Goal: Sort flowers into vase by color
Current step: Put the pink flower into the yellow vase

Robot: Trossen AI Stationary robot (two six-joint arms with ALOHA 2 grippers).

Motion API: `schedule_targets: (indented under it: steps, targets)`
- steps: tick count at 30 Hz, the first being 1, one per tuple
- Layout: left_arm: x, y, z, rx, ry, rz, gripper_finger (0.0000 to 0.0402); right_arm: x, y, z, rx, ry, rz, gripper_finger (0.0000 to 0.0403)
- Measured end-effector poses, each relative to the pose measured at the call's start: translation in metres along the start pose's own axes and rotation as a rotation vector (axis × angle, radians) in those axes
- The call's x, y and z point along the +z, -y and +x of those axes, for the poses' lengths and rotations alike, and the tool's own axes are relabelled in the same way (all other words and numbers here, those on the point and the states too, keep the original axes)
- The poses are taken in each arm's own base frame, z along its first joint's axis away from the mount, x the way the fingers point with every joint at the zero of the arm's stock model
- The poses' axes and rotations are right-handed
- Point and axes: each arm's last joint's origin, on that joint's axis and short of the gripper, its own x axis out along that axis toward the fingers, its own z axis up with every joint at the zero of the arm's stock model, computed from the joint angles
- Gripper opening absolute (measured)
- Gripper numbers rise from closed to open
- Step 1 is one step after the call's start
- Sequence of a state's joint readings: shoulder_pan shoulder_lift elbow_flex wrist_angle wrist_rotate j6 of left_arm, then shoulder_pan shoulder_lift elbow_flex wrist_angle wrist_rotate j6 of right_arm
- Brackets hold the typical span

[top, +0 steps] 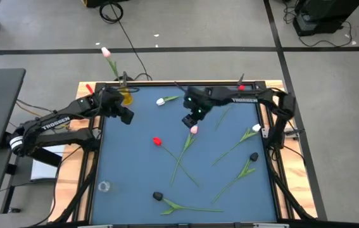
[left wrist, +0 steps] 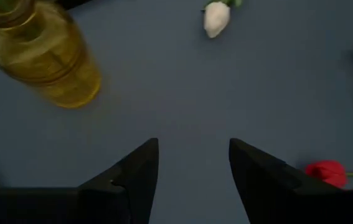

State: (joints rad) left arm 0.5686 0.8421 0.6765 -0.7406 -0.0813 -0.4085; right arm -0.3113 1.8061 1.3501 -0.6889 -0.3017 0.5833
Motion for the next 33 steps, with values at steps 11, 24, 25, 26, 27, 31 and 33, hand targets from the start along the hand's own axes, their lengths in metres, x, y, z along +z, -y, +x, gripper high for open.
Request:
schedule_targets:
  steps: [11, 24, 25, 26, 27, 31, 33]
  targets:
    - [0.005, 0.018, -0.009, -0.199, 0.001, 0.129, 0.0201, -0.076, -0.042, 0.020, -0.106, 0.240, 0.473, 0.0150]
    - [0.010, 0.050, -0.022, -0.402, 0.103, 0.149, 0.0201, -0.124, -0.076, 0.032, -0.134, 0.409, 0.685, 0.0150]
    - [0.011, 0.052, -0.023, -0.417, 0.118, 0.154, 0.0201, -0.127, -0.075, 0.034, -0.153, 0.403, 0.694, 0.0150]
    - [0.012, 0.053, -0.024, -0.430, 0.130, 0.158, 0.0201, -0.130, -0.074, 0.035, -0.178, 0.401, 0.691, 0.0150]
    - [0.012, 0.055, -0.025, -0.441, 0.139, 0.162, 0.0201, -0.132, -0.072, 0.039, -0.210, 0.401, 0.683, 0.0149]
    - [0.014, 0.060, -0.027, -0.474, 0.171, 0.159, 0.0201, -0.137, -0.071, 0.048, -0.243, 0.394, 0.702, 0.0147]
    - [0.015, 0.061, -0.027, -0.471, 0.188, 0.143, 0.0201, -0.136, -0.075, 0.052, -0.226, 0.399, 0.712, 0.0146]
